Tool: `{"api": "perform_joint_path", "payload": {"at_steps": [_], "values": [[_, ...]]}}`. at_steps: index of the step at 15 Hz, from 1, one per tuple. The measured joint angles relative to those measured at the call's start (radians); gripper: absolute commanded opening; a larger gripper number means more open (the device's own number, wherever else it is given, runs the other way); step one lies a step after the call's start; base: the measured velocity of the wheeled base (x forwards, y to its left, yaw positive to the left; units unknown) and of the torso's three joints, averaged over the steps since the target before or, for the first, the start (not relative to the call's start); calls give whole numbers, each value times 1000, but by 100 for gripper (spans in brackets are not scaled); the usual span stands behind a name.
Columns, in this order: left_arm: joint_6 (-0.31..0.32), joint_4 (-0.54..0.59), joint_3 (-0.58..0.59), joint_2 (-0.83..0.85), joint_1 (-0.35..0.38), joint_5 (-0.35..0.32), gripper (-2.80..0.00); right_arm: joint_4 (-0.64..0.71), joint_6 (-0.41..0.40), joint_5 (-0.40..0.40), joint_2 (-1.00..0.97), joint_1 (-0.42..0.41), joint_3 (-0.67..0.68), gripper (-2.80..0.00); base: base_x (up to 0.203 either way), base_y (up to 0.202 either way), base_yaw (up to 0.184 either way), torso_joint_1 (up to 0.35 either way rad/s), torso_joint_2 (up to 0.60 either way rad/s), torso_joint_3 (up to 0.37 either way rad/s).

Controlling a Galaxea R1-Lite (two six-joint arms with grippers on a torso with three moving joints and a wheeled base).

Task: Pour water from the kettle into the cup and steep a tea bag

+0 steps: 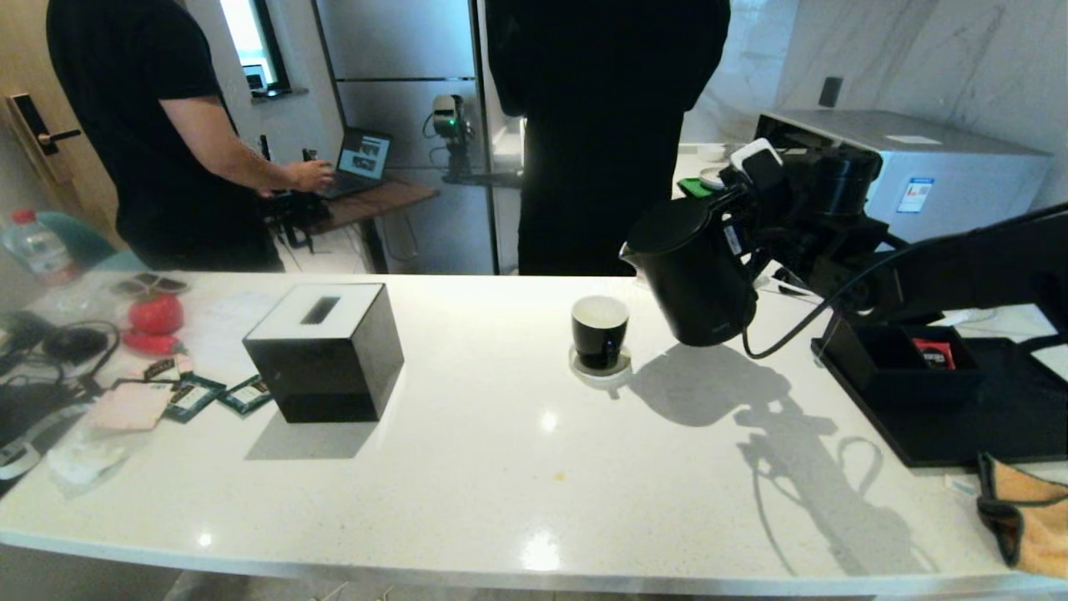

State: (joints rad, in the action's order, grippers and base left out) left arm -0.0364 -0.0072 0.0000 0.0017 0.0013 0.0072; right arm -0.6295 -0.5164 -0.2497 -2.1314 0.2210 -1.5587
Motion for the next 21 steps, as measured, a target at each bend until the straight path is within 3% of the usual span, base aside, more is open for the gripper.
{"api": "perform_joint_path", "payload": {"at_steps": [3,9,14,21], "values": [[0,0,0,0,0,0,-280,41,111,-55,24,-11,13,-280,0,0,0,0,0,0],[0,0,0,0,0,0,-280,96,278,-63,101,-76,97,-280,0,0,0,0,0,0],[0,0,0,0,0,0,-280,125,378,-61,198,-208,186,-280,0,0,0,0,0,0],[0,0,0,0,0,0,-280,201,489,-59,304,-413,207,-280,0,0,0,0,0,0]]}}
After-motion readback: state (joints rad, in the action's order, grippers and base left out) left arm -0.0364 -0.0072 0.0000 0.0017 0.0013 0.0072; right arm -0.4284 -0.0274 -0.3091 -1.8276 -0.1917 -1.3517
